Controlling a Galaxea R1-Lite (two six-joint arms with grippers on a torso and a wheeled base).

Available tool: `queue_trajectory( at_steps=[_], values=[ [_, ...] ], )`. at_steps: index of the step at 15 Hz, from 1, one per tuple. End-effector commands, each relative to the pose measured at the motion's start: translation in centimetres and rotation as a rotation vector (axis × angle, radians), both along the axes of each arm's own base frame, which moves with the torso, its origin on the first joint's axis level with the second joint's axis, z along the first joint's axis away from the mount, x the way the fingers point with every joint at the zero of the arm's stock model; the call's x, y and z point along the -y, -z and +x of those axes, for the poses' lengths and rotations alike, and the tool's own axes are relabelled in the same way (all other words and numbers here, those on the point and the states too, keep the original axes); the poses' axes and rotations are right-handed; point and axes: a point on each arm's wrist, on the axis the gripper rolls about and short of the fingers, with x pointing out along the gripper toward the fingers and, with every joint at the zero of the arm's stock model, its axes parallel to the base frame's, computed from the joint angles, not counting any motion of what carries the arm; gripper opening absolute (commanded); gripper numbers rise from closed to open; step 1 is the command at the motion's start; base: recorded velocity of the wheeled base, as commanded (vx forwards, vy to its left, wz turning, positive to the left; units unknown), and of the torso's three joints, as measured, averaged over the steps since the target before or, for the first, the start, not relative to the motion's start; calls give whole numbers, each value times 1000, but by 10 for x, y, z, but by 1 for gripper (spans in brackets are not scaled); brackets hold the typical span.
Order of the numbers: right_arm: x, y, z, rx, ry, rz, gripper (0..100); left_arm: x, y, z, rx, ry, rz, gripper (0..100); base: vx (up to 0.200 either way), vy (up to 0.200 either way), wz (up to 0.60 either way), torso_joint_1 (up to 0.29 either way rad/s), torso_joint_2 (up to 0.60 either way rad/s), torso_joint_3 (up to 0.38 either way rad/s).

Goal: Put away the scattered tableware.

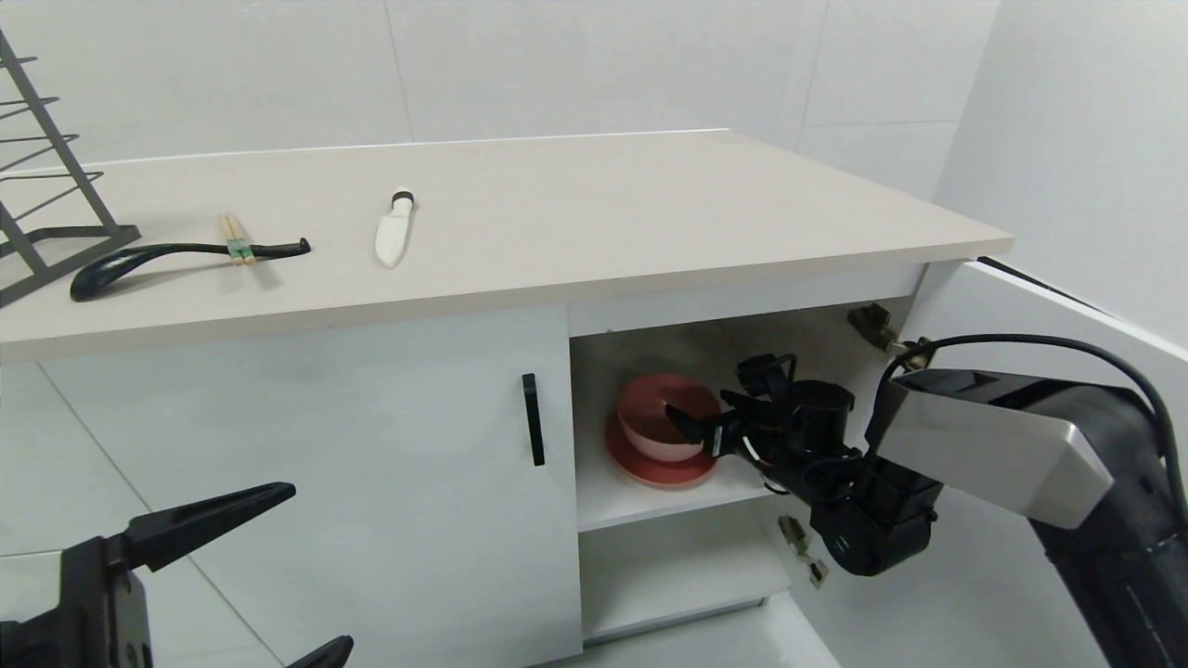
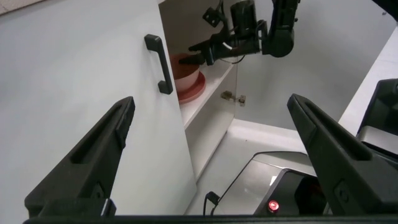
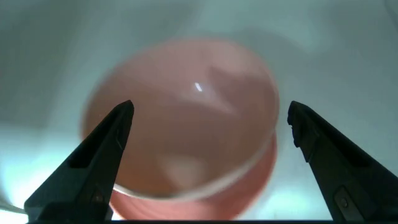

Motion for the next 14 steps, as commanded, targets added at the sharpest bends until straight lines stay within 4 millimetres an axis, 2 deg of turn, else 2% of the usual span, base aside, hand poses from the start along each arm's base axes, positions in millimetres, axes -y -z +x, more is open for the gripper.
queue_trajectory(
  at_steps=[1, 2, 5, 6, 7, 9, 10, 11, 12, 14],
  values=[
    [6, -23, -15, 29, -11, 5, 100, 1, 1, 4, -17, -2, 1, 100, 0, 0, 0, 0, 0, 0],
    [11, -30, -29, 34, -18, -11, 100, 1, 0, 4, -23, -3, -7, 100, 0, 0, 0, 0, 0, 0],
    [37, -26, -86, -28, -48, -177, 100, 2, 1, 4, -30, -4, -11, 100, 0, 0, 0, 0, 0, 0],
    [43, -30, -105, -60, -64, -206, 100, 2, 1, 4, -30, -2, -11, 100, 0, 0, 0, 0, 0, 0],
    [44, -32, -107, -62, -67, -206, 100, 2, 1, 4, -31, -2, -11, 100, 0, 0, 0, 0, 0, 0],
    [45, -62, -127, -4, -91, -192, 100, 1, 1, 4, -35, -4, -14, 100, 0, 0, 0, 0, 0, 0],
    [47, -71, -135, 10, -92, -189, 100, 1, 1, 4, -35, -4, -14, 100, 0, 0, 0, 0, 0, 0],
    [51, -74, -143, -1, -93, -193, 100, 2, 1, 4, -36, -4, -13, 100, 0, 0, 0, 0, 0, 0],
    [51, -74, -143, -1, -93, -193, 100, 2, 1, 4, -36, -4, -13, 100, 0, 0, 0, 0, 0, 0],
    [63, -82, -171, -32, -99, -208, 100, 2, 1, 4, -38, -4, -13, 100, 0, 0, 0, 0, 0, 0]
  ],
)
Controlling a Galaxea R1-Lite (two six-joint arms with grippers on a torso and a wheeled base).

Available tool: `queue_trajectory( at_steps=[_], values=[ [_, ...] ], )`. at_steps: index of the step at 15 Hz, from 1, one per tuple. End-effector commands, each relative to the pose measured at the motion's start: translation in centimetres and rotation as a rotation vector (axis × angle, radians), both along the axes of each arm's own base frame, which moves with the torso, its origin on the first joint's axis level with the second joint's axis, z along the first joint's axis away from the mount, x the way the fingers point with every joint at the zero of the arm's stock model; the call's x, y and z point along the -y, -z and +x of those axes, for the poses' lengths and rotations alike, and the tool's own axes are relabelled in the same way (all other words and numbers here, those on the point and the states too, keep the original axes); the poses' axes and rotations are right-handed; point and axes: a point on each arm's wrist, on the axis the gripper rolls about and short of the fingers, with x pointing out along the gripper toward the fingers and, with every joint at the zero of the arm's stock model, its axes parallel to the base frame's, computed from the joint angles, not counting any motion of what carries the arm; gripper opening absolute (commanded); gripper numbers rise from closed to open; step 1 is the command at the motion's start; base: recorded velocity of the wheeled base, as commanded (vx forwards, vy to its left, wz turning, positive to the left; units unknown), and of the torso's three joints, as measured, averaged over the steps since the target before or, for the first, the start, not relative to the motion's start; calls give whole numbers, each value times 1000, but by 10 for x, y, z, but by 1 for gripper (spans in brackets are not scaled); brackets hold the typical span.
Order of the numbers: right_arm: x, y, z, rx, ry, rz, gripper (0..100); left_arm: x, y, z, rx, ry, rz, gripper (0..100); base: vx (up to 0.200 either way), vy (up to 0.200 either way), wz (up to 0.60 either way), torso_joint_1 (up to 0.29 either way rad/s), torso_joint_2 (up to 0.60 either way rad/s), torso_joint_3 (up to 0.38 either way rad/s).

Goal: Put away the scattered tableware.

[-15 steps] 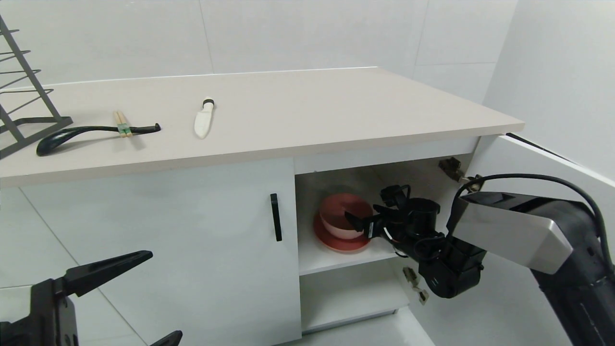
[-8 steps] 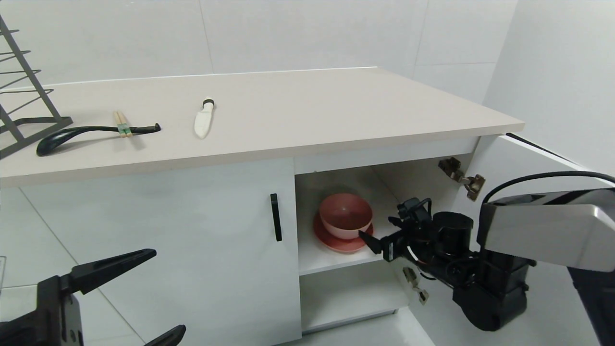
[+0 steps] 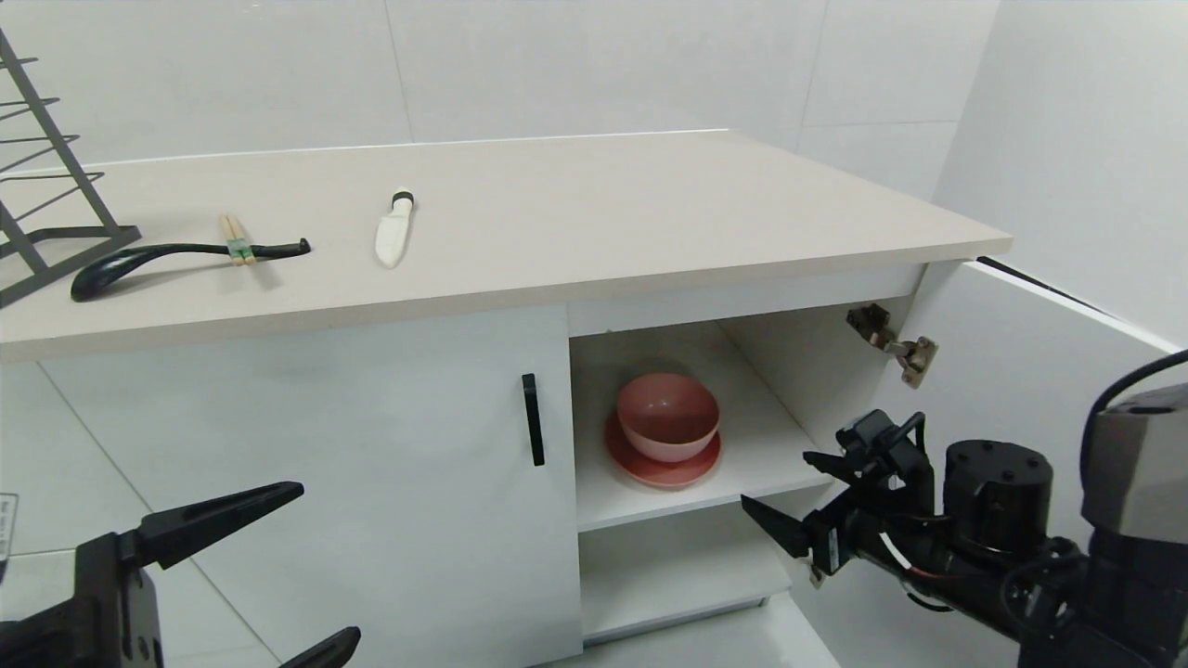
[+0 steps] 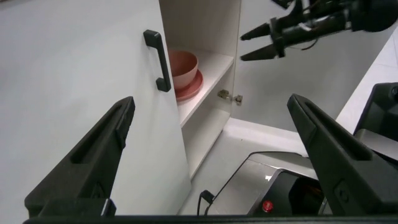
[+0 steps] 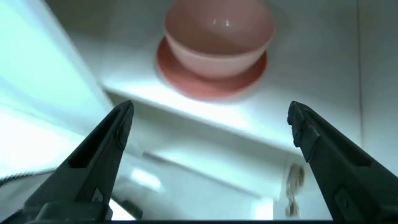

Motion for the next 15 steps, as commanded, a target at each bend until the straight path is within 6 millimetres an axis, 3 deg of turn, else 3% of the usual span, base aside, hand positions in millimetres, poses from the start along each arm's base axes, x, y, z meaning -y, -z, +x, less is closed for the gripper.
queue_trajectory(
  at_steps=[1, 3, 5, 6, 9, 12, 13, 15],
  values=[
    [11, -21, -28, 23, -5, 8, 100, 0, 0, 0, -3, 1, 1, 100, 0, 0, 0, 0, 0, 0],
    [19, -32, -47, 46, -12, 4, 100, 0, 0, 0, 1, -1, -1, 100, 0, 0, 0, 0, 0, 0],
    [31, -58, -52, 167, 36, 45, 100, -1, -2, -1, 23, -6, -10, 100, 0, 0, 0, 0, 0, 0],
    [40, -77, -59, 262, 68, 77, 100, -2, -1, -1, 20, -19, -7, 100, 0, 0, 0, 0, 0, 0],
    [53, -110, -81, 429, 150, 128, 100, -11, 3, 1, 12, -139, -1, 100, 0, 0, 0, 0, 0, 0],
    [66, -125, -116, 459, 169, 139, 100, -22, 4, -9, 47, -283, -10, 100, 0, 0, 0, 0, 0, 0],
    [75, -128, -139, 472, 190, 137, 100, -27, 7, -18, 73, -344, -18, 100, 0, 0, 0, 0, 0, 0],
    [89, -124, -169, 466, 258, 117, 100, -30, 9, -28, 88, -387, -21, 100, 0, 0, 0, 0, 0, 0]
  ],
)
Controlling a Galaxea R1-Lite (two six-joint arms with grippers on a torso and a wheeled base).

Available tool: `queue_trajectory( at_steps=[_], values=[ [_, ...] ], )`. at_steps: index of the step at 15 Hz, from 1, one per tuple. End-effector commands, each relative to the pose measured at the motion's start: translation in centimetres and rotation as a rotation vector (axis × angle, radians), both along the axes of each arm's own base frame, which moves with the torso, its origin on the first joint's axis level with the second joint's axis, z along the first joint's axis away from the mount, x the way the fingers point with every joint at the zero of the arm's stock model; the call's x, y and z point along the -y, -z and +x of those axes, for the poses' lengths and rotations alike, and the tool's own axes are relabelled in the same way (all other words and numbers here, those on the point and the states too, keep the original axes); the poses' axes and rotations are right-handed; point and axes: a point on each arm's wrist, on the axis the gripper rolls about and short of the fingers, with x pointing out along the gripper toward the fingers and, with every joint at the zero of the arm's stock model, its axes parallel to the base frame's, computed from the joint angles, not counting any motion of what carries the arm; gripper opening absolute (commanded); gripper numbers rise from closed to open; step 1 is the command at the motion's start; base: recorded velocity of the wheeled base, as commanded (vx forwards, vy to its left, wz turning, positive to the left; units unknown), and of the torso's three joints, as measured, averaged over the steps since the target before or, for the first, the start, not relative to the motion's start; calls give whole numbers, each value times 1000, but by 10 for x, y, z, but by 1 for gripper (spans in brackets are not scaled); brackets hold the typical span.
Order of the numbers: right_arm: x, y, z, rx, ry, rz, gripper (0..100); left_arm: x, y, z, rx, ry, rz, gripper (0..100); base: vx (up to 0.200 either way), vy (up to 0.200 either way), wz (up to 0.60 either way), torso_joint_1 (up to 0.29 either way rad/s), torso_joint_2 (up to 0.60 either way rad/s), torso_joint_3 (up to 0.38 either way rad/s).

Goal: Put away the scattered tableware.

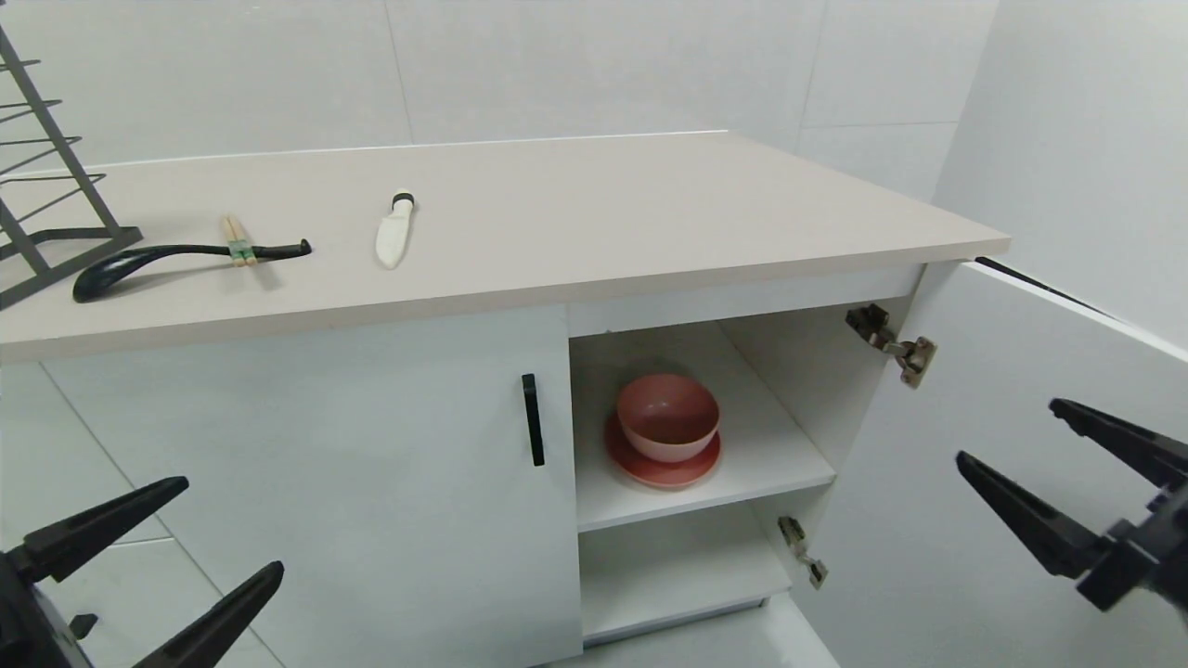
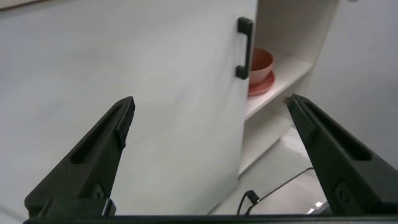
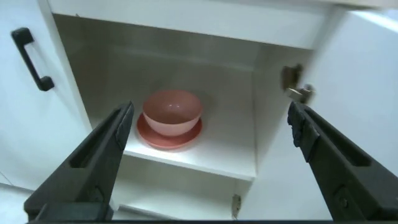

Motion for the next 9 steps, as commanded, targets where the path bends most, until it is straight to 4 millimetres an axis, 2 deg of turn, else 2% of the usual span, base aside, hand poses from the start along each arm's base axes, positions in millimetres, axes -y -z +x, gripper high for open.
queue_trajectory(
  at_steps=[1, 4, 7, 9],
  values=[
    [24, -9, -56, 106, 105, 27, 100, -5, -1, -14, 52, -40, -9, 100, 0, 0, 0, 0, 0, 0],
    [34, 3, -93, 155, 243, 11, 100, -12, 5, -37, 94, -141, -21, 100, 0, 0, 0, 0, 0, 0],
    [36, 13, -112, 180, 282, 12, 100, -14, 15, -55, 91, -157, -69, 100, 0, 0, 0, 0, 0, 0],
    [36, 27, -126, 179, 282, 16, 100, -16, 26, -69, 91, -163, -80, 100, 0, 0, 0, 0, 0, 0]
  ],
)
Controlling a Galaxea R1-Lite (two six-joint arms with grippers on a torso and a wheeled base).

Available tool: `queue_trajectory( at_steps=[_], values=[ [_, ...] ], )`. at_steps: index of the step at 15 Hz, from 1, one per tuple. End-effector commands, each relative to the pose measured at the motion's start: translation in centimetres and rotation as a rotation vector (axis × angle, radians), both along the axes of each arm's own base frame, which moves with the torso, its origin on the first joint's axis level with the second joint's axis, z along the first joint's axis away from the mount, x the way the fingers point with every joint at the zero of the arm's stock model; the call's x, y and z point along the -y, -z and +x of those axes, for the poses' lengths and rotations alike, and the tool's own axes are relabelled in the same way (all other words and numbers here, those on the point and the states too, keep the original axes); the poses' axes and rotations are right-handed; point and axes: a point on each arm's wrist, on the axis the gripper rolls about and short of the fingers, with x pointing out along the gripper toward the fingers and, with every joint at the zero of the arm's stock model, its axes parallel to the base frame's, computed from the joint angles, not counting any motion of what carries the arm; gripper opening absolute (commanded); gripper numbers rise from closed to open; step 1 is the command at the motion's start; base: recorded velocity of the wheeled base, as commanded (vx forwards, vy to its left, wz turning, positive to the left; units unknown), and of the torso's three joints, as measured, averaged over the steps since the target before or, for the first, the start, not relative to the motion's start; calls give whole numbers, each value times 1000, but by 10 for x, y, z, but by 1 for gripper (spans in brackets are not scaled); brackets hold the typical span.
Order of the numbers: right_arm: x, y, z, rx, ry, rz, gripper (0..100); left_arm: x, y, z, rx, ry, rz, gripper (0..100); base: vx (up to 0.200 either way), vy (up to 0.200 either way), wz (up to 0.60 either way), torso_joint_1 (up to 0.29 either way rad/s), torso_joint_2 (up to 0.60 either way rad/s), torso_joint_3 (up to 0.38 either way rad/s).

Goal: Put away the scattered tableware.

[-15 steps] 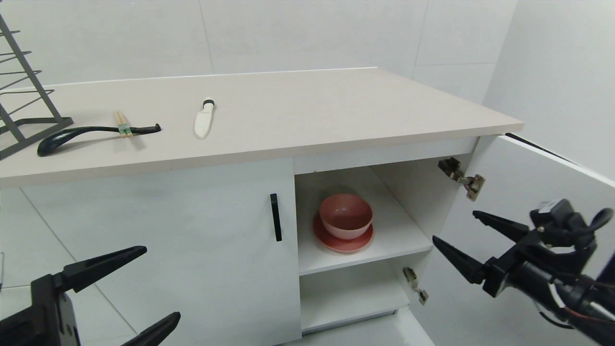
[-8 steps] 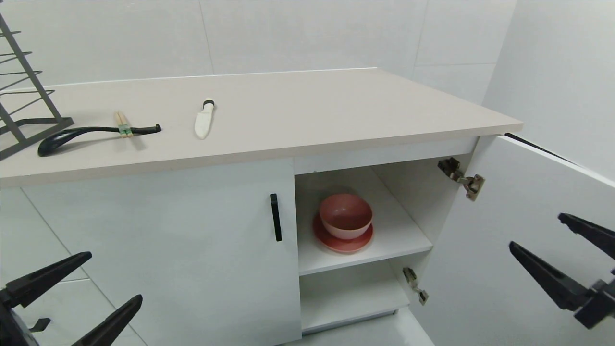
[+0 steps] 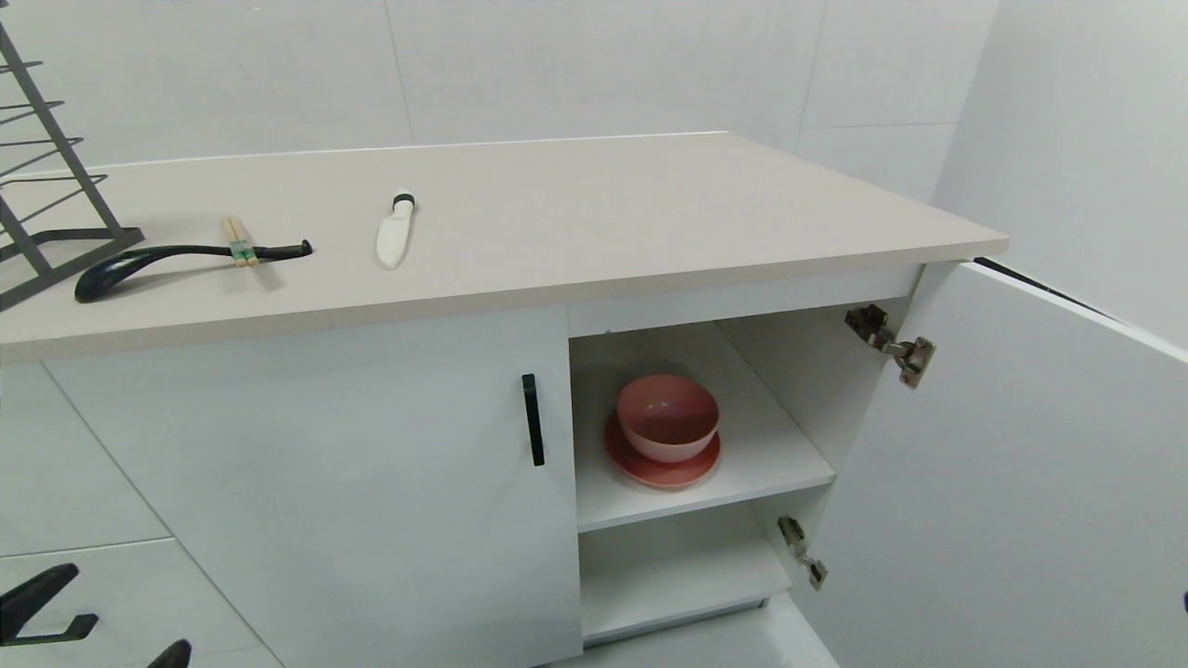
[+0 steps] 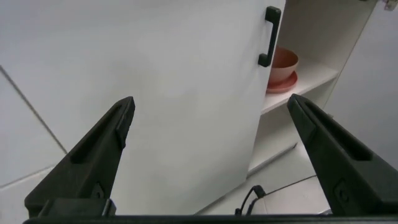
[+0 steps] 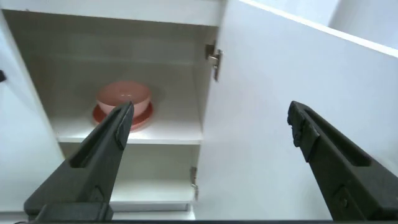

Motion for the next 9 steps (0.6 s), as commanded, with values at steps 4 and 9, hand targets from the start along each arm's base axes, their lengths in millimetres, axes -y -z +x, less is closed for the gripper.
queue_trajectory(
  at_steps=[4, 9],
  values=[
    [1, 41, -36, 11, 64, 20, 100, -3, 17, -24, 66, -83, -31, 100, 0, 0, 0, 0, 0, 0],
    [0, 44, -37, -39, 14, 42, 100, -7, 40, -40, 74, -338, -49, 100, 0, 0, 0, 0, 0, 0]
  ],
)
